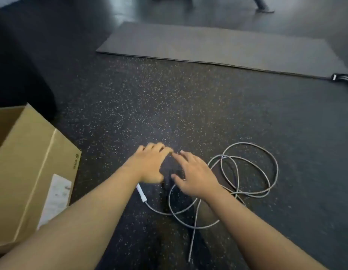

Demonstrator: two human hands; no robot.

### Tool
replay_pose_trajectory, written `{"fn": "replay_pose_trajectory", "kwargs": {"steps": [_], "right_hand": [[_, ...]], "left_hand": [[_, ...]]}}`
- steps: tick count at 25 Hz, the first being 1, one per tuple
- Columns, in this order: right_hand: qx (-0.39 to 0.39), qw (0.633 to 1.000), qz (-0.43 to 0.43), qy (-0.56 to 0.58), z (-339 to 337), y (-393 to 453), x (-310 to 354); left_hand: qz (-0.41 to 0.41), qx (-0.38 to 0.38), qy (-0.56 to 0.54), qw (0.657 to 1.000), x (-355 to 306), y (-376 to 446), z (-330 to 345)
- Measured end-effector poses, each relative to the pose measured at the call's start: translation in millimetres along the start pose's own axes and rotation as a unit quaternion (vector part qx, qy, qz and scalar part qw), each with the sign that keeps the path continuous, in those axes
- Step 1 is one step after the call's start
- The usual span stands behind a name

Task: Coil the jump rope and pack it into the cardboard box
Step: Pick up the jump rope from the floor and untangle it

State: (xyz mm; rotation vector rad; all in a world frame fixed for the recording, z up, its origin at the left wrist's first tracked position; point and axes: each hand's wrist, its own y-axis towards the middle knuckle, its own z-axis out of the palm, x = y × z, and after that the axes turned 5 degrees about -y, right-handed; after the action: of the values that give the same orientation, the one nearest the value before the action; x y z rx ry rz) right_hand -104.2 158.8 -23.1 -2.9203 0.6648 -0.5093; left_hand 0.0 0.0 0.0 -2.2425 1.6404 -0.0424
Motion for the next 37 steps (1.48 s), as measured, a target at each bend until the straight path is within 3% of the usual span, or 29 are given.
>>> {"fn": "replay_pose_trajectory", "kwargs": {"steps": [4,6,9,11,14,18,20,21,23,25,27,29,31,33,35,37], "right_hand": [[0.140,0.981,-0.062,-0.117,69,-13,0],[0.201,0.965,-0.080,-0.147,86,-25,1],[0.188,0.970,-0.089,-0.129,85,-26,1],[0.153,0.984,-0.057,-0.076,74,-17,-1],[0.074,0.994,0.049,0.064,48,-6,-21],[0.001,0.945,0.214,0.249,7,3,-47],[-0.036,0.946,0.217,0.237,-20,9,-51],[-0.090,0.953,0.178,0.228,-42,12,-51],[-0.149,0.942,0.057,0.295,-99,11,-42],[-0.113,0.910,-0.018,0.398,-154,5,-29],[-0.081,0.870,-0.022,0.486,-189,-1,-28],[-0.026,0.846,0.002,0.532,-205,-4,-26],[0.000,0.867,0.000,0.498,-212,-5,-22],[0.005,0.883,-0.022,0.469,-217,-7,-17],[0.004,0.862,-0.039,0.505,-223,-11,-15],[-0.035,0.838,-0.043,0.542,-235,-15,-20]], "left_hand": [[-0.040,0.187,0.036,0.981,11,-18,81],[0.004,0.218,0.095,0.971,14,-30,96],[0.103,0.168,0.148,0.969,26,-37,99],[0.104,0.129,0.123,0.978,32,-39,99],[0.049,0.043,0.006,0.998,36,-36,71],[0.064,-0.142,-0.102,0.982,19,-18,2],[0.069,-0.188,-0.207,0.958,0,-4,-39],[0.071,-0.197,-0.272,0.939,-9,3,-61],[0.085,-0.213,-0.388,0.893,-27,13,-101],[0.098,-0.221,-0.522,0.818,-40,18,-137],[0.092,-0.244,-0.662,0.702,-49,25,-167],[0.084,-0.287,-0.772,0.561,-58,30,-190],[0.084,-0.323,-0.839,0.430,-69,35,-209],[0.071,-0.350,-0.874,0.331,-81,40,-223],[0.063,-0.373,-0.887,0.265,-89,41,-236],[0.059,-0.394,-0.883,0.249,-91,40,-246]]}}
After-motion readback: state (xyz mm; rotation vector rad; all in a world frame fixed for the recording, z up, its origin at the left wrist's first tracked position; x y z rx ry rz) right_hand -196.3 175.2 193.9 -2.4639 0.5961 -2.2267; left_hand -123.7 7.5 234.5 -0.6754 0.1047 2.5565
